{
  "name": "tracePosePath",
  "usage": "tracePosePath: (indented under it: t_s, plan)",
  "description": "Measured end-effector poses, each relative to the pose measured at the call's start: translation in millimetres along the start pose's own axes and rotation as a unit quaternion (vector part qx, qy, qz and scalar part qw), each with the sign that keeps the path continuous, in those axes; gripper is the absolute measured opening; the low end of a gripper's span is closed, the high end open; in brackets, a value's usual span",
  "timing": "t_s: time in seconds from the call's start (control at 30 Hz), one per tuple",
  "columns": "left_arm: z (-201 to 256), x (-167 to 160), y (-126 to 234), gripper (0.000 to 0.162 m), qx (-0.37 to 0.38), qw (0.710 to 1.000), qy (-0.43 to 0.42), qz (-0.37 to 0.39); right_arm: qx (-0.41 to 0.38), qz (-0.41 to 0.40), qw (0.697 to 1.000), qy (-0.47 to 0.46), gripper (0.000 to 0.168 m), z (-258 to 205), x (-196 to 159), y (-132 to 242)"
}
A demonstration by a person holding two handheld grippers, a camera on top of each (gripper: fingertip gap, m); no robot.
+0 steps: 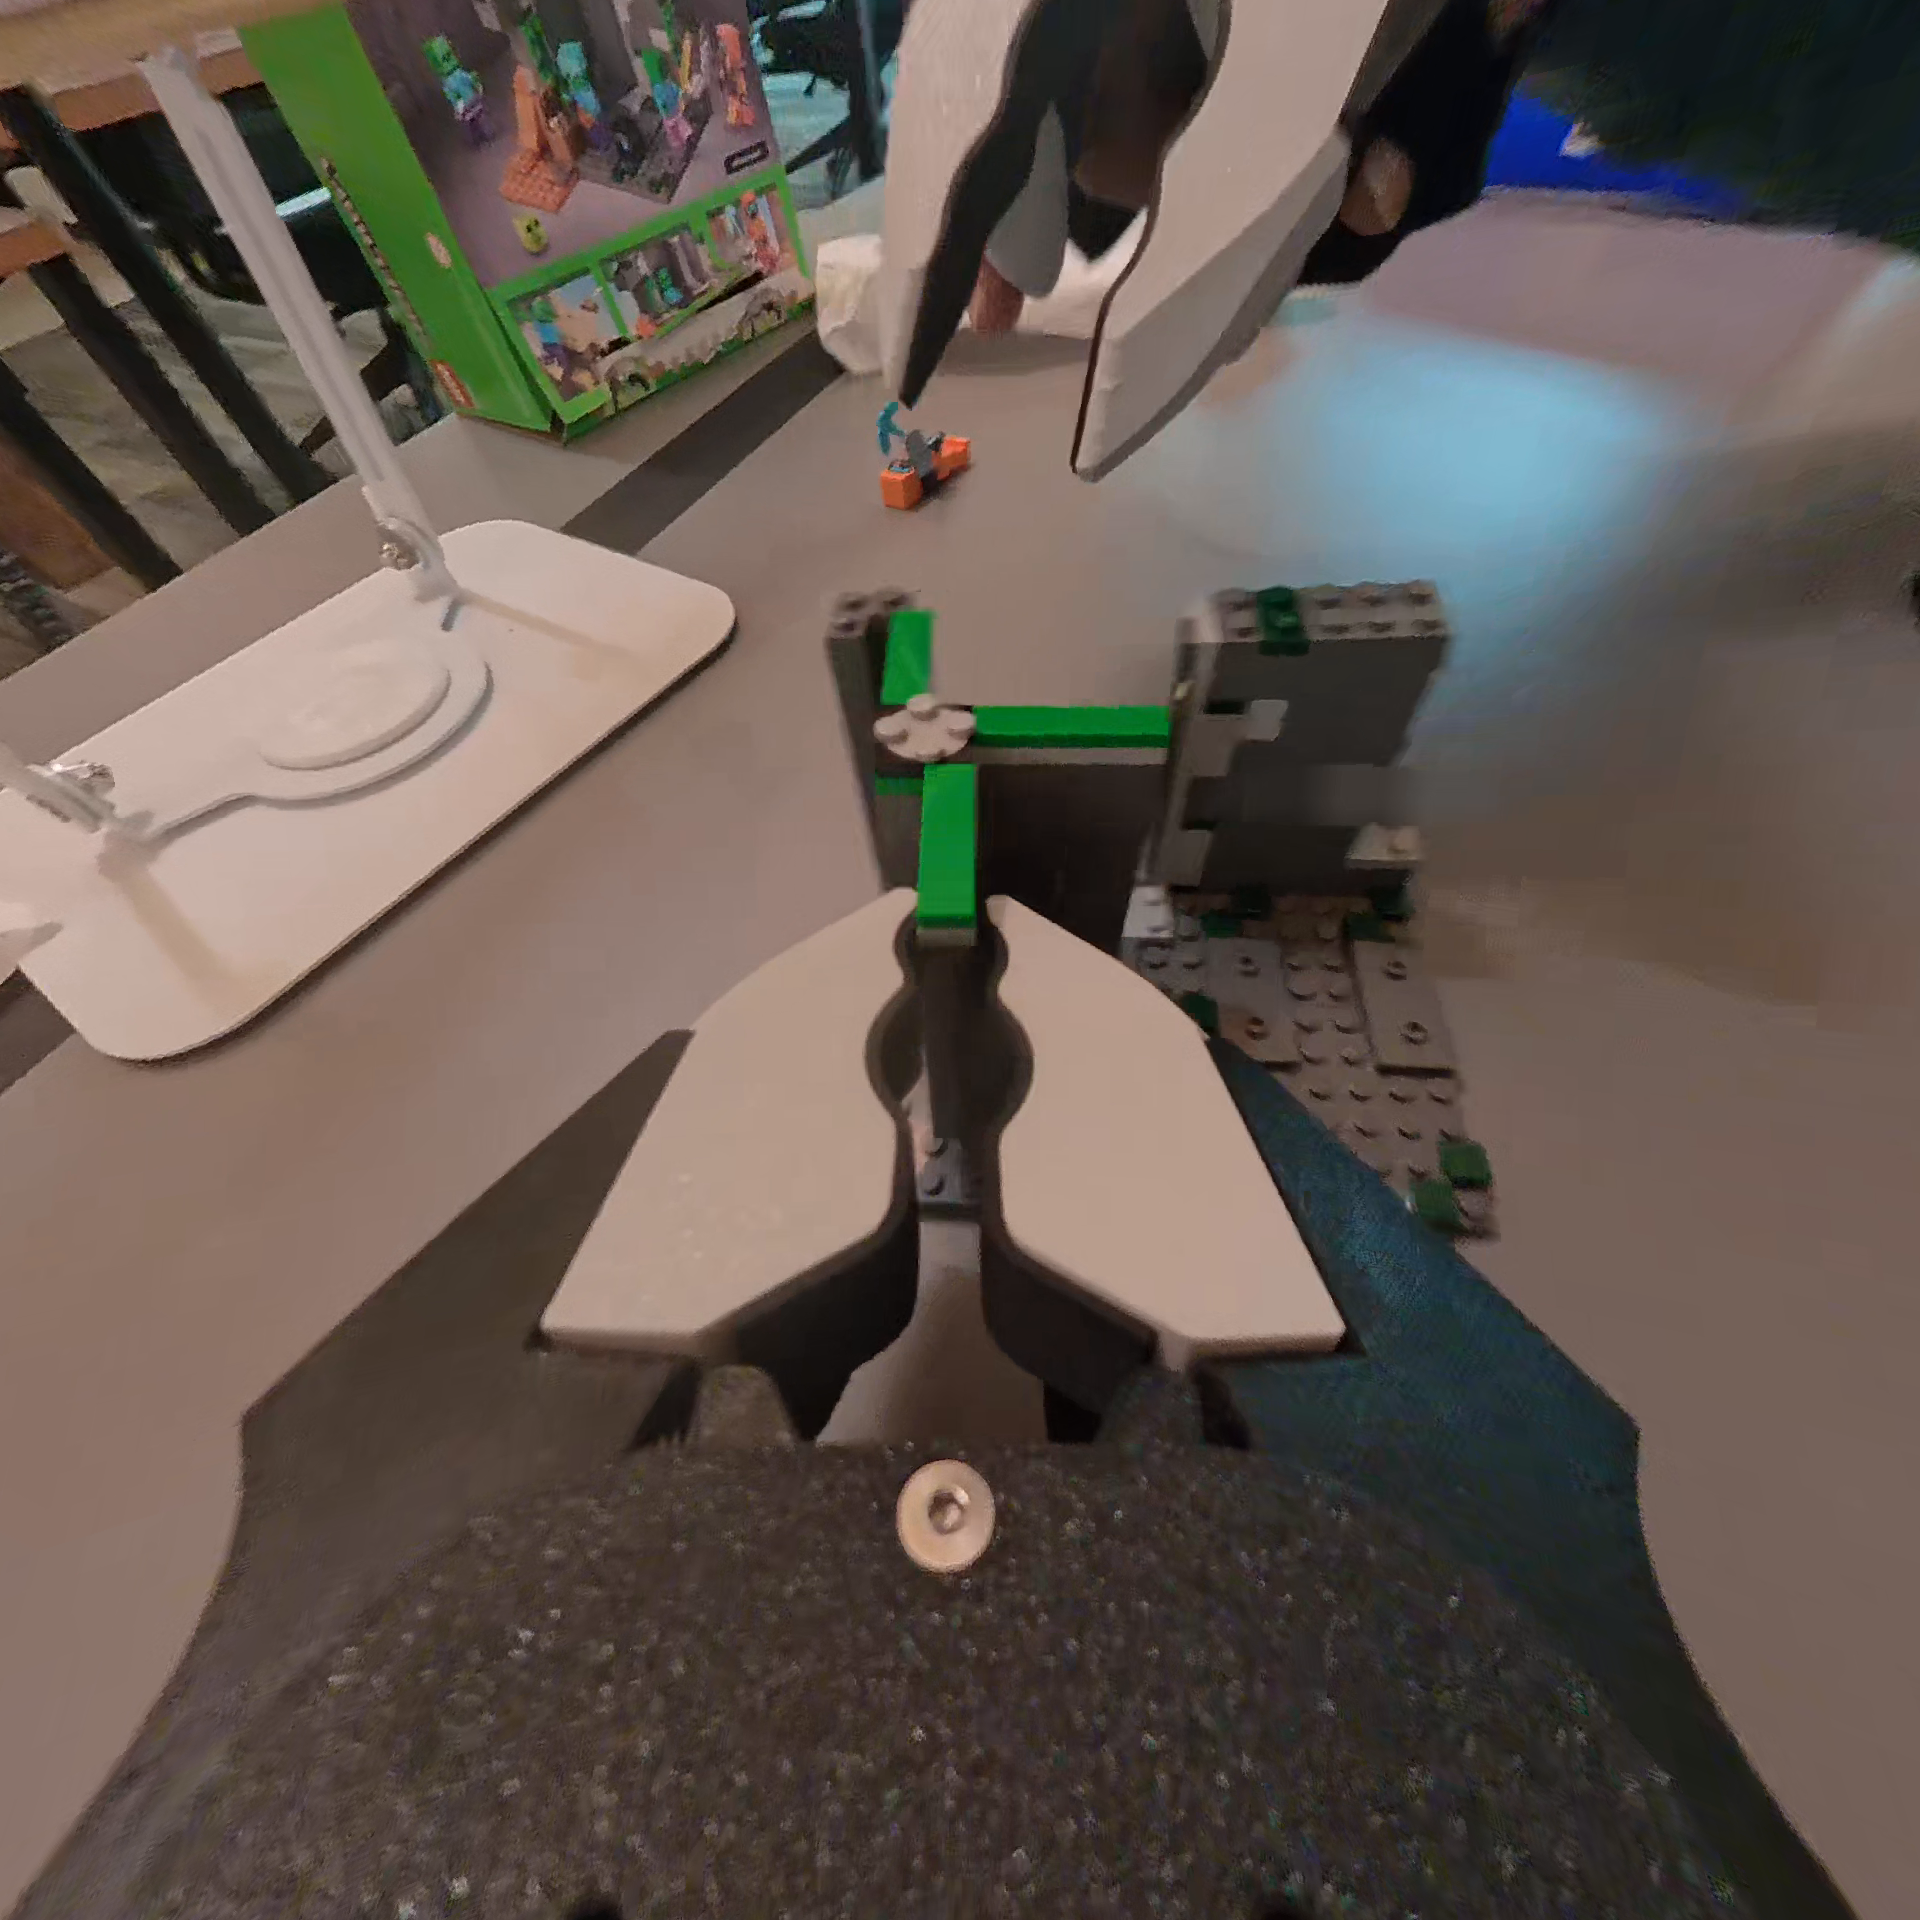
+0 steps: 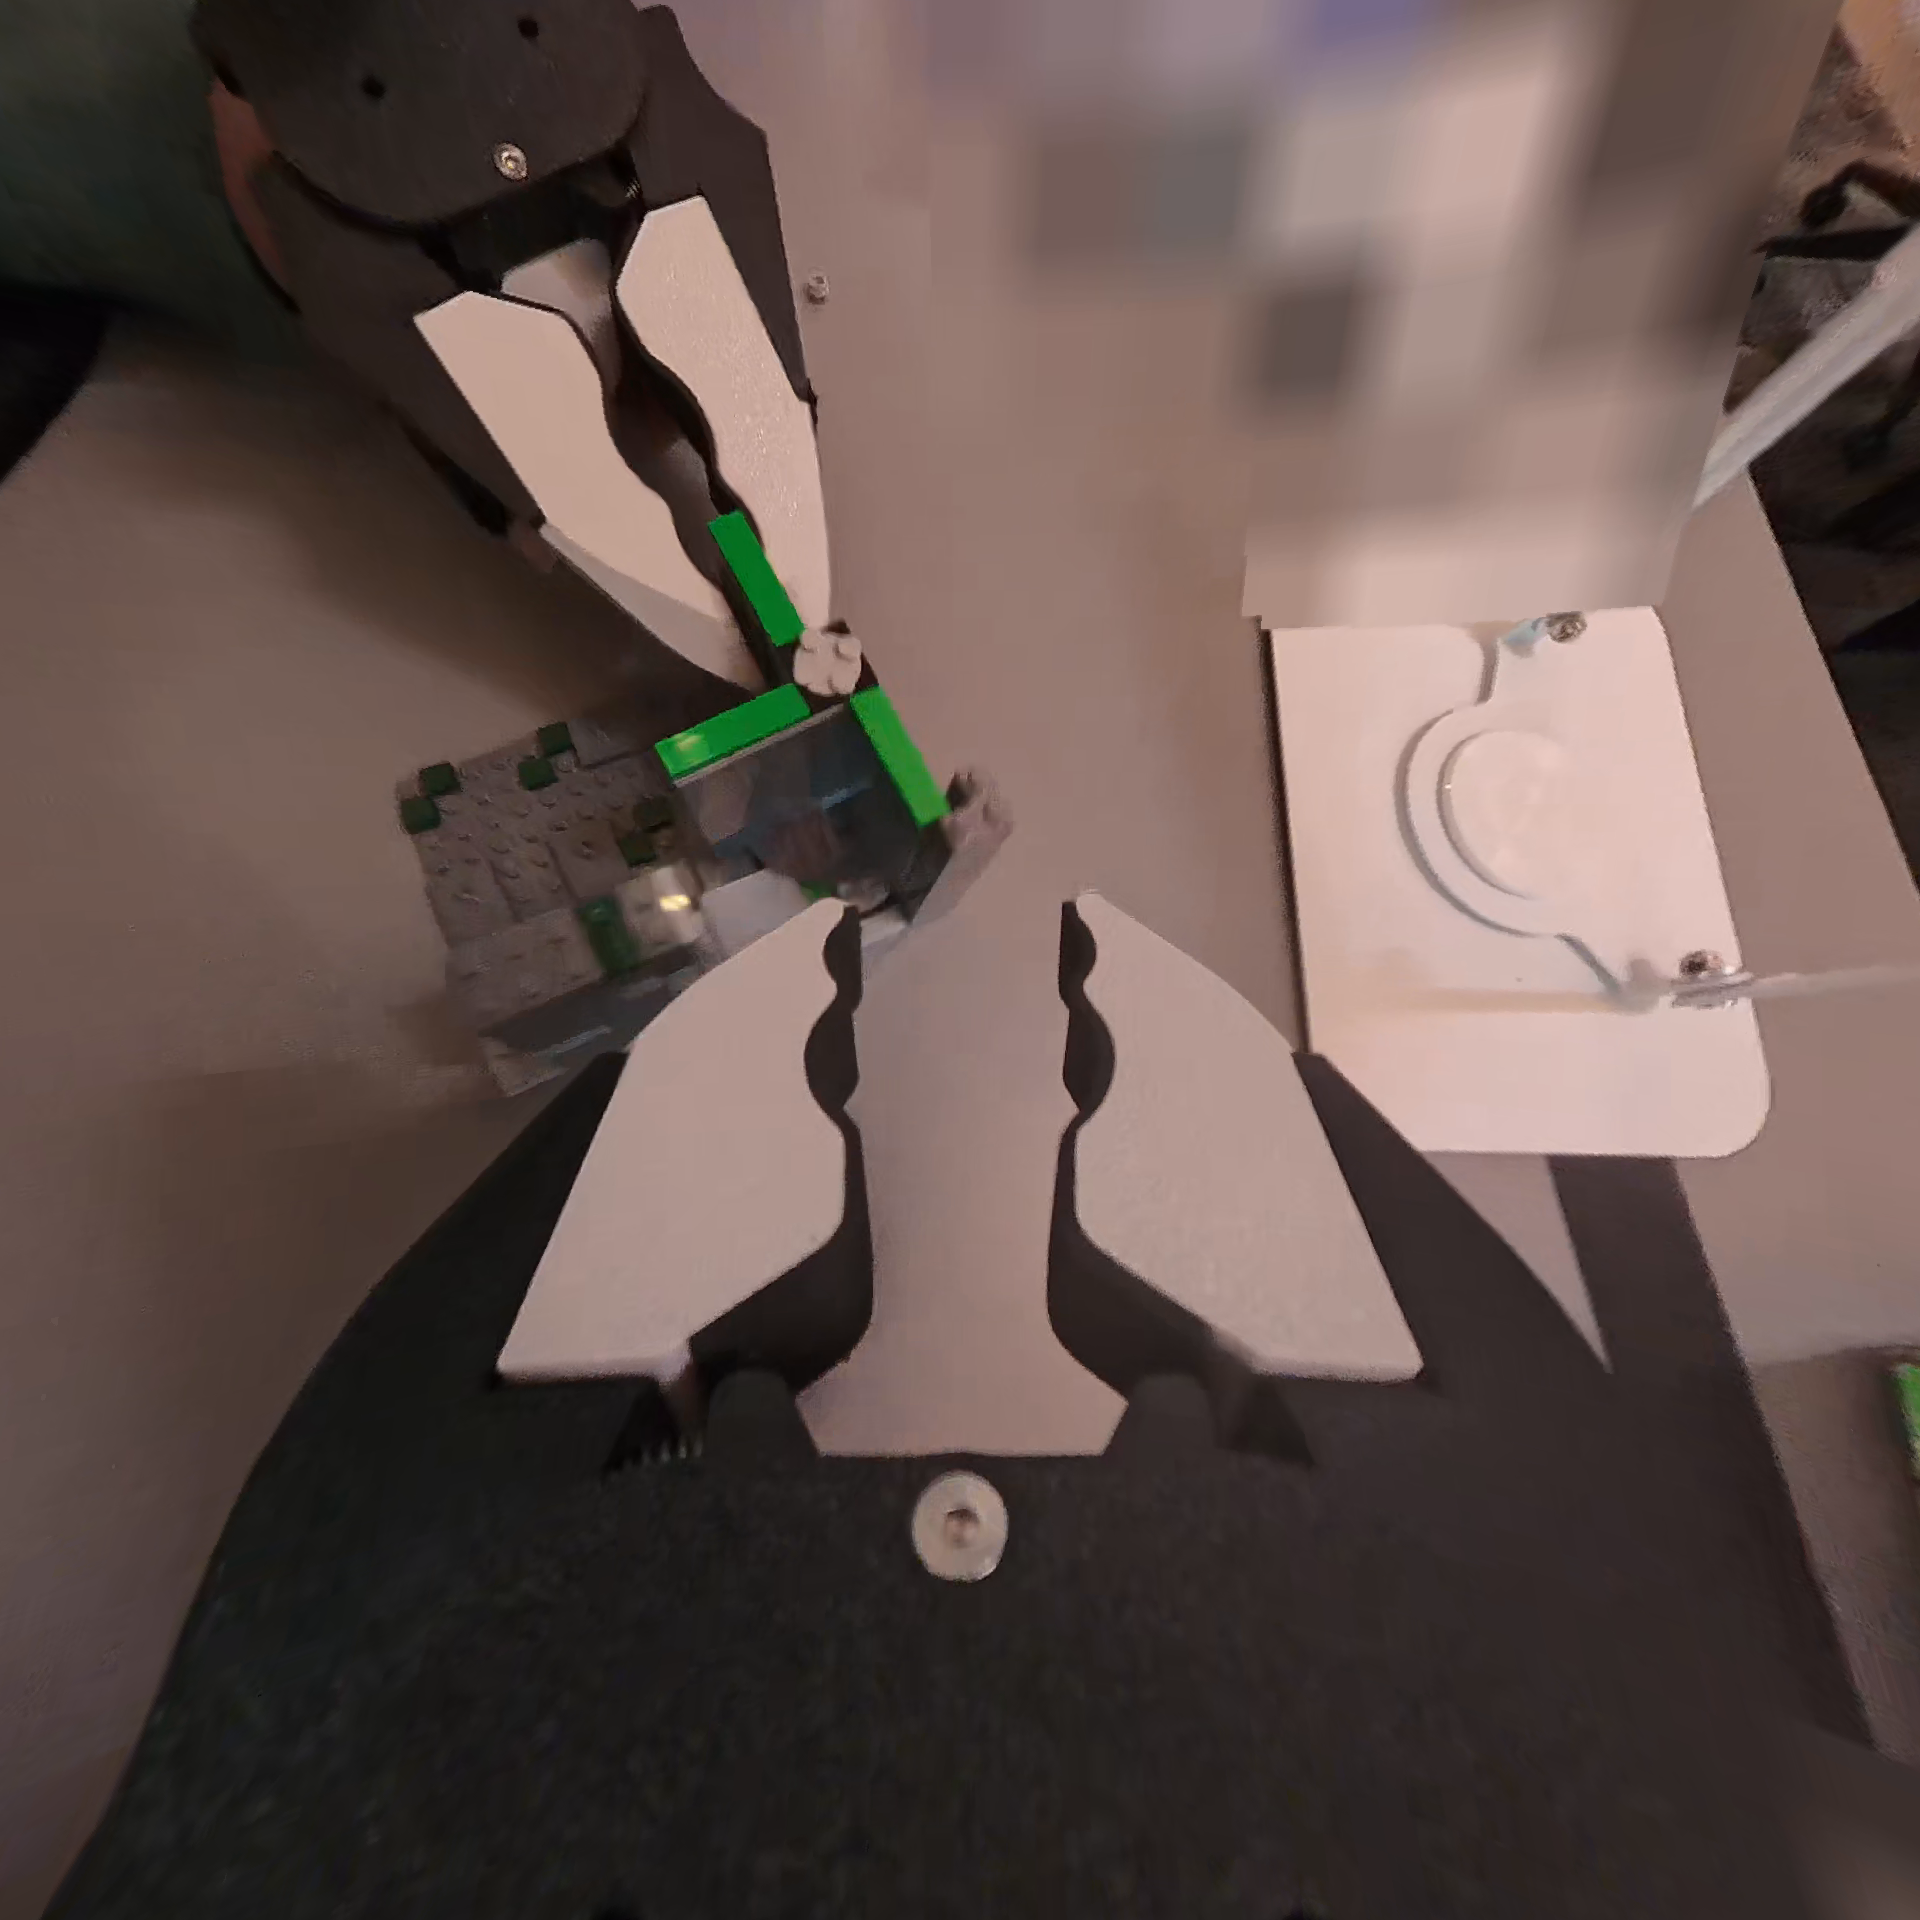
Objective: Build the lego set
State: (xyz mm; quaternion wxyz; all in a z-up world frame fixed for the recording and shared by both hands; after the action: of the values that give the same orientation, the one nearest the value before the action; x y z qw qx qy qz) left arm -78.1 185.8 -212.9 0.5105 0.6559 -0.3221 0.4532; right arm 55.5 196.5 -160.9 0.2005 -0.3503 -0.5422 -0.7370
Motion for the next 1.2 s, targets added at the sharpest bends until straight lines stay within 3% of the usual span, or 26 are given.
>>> tracePosePath:
  t_s: [0.27,0.6,0.93,1.13,1.2]
  plan:
    - [-6,-3,26,0.004,-0.041,0.997,0.053,0.038,0.005,0.083,0.995,-0.053,0.034,-12,-18,13]
    - [0,-17,41,0.005,-0.079,0.993,0.083,0.0,0.063,0.091,0.994,-0.018,0.032,-36,4,-19]
    - [30,-14,45,0.007,0.003,0.999,0.012,-0.044,0.077,0.094,0.992,-0.043,0.031,-39,1,-17]
    - [50,-18,45,0.009,0.038,0.995,0.049,-0.074,0.09,0.065,0.993,-0.032,0.032,-66,11,4]
    - [54,-20,48,0.018,0.041,0.994,0.057,-0.08,0.081,0.035,0.995,-0.056,0.038,-79,13,11]
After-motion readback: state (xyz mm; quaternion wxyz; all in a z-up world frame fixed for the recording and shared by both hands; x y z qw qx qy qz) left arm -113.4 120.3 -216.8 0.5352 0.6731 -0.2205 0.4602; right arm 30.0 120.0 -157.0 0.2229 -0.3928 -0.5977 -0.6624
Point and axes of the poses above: each gripper's, where its closed fingertips meet, y back along the fingers, x out of its top, z = x × y across the jaws, the point moved 4 cm from there along y, back along the fingers, and after that the axes turned 1 degree about y, right-handed, at the moved point
